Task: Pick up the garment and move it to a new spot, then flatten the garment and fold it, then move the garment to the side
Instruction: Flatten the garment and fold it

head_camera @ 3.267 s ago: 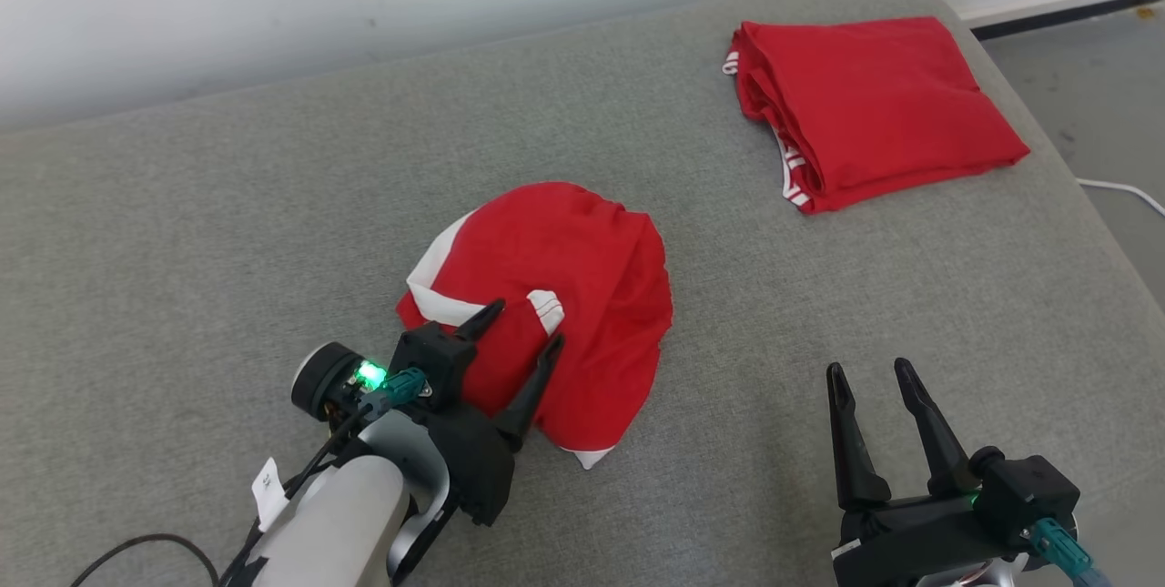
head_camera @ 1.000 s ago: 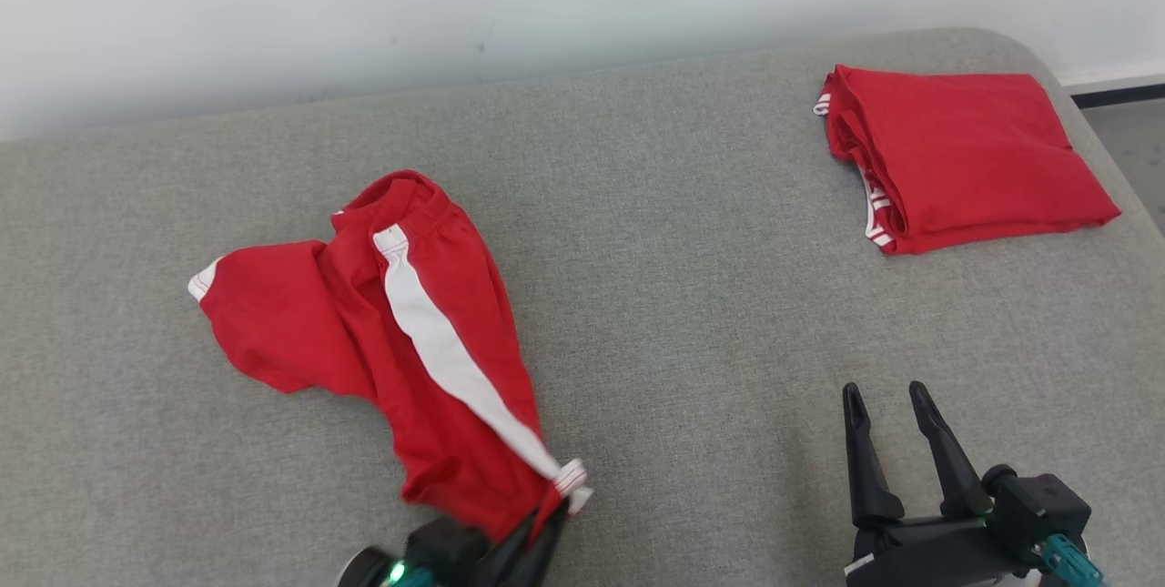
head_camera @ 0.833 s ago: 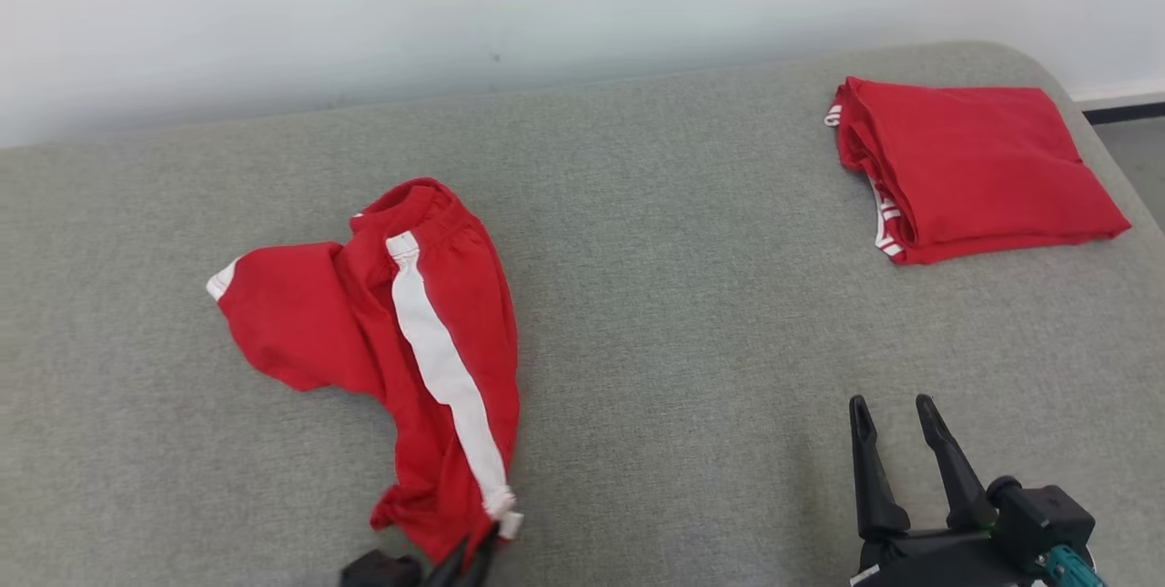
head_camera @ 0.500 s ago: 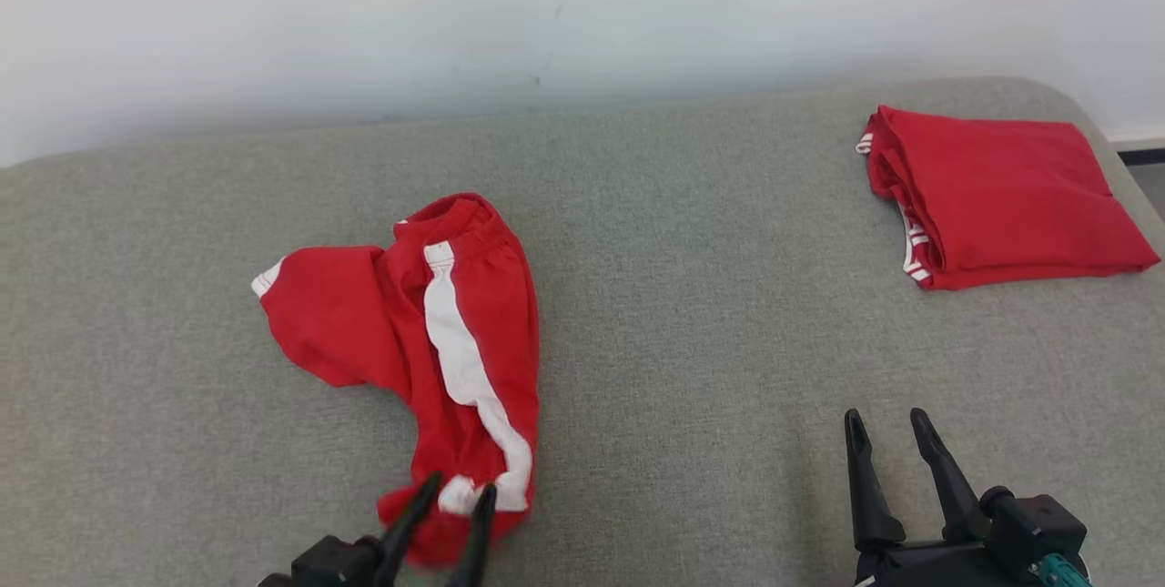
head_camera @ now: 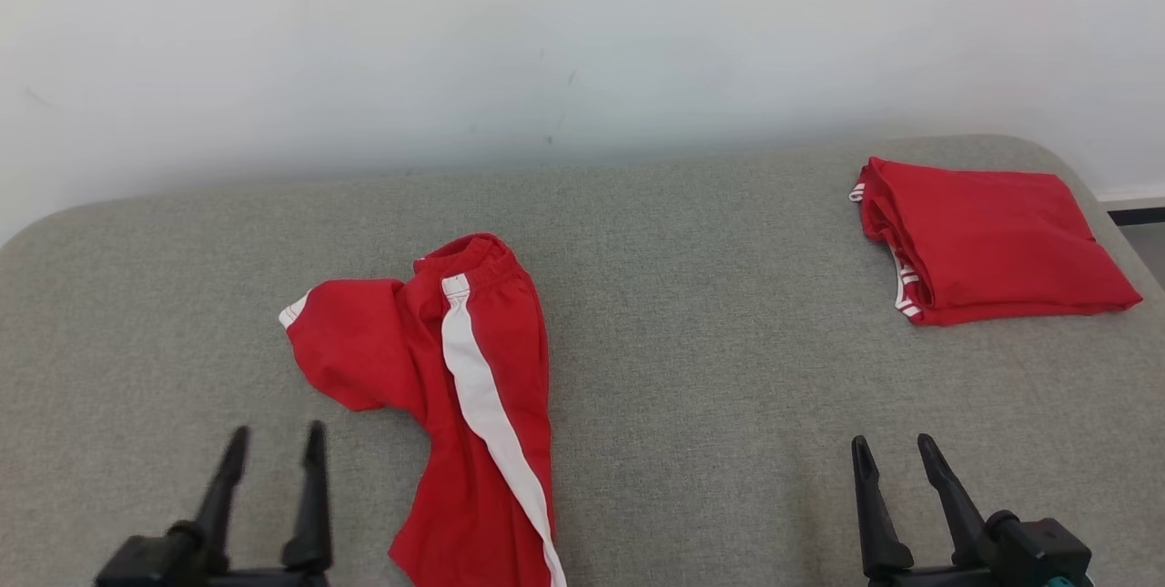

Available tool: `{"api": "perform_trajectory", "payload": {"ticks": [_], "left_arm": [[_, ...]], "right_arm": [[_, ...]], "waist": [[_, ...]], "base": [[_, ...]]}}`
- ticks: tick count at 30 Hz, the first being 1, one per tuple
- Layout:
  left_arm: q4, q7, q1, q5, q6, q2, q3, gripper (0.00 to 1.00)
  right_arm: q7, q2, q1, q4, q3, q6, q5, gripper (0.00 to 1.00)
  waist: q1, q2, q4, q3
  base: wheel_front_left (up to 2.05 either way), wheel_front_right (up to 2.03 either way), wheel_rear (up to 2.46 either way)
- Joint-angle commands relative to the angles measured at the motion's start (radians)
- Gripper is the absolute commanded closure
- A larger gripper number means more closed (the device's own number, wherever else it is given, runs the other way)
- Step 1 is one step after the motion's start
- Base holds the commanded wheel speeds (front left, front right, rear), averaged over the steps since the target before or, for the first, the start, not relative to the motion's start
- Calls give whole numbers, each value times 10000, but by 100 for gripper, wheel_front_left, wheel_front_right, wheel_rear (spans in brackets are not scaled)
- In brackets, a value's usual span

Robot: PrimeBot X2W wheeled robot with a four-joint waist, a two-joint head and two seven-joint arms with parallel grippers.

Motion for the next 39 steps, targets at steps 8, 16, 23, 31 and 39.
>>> {"api": "perform_trajectory", "payload": {"ticks": [8, 16, 23, 31, 39], "left_arm": [[-453, -19, 808, 905, -145, -354, 1645, 0], [-330, -21, 1034, 1401, -530, -812, 2231, 0], [-317, -19, 861, 1588, -776, -1046, 2418, 0], [-144, -21, 516, 1781, -983, -1114, 2425, 0], [723, -12, -1587, 1775, -1303, -855, 1918, 0]], "right_arm": [[-44, -95, 329, -52, -68, -32, -79, 0], [-44, -146, 369, 0, -48, -32, -78, 0], [-44, -227, 152, 108, 119, -32, -77, 0], [-44, -204, 8, 180, 182, -32, -30, 0], [-44, -155, -163, 202, 260, -32, 1, 0]], "waist": [[1, 1, 91, -59], [1, 1, 263, -70], [1, 1, 431, -50], [1, 1, 481, 14], [1, 1, -54, 465]], "base": [[0, 0, 0], [0, 0, 0], [0, 0, 0], [0, 0, 0], [0, 0, 0]]}}
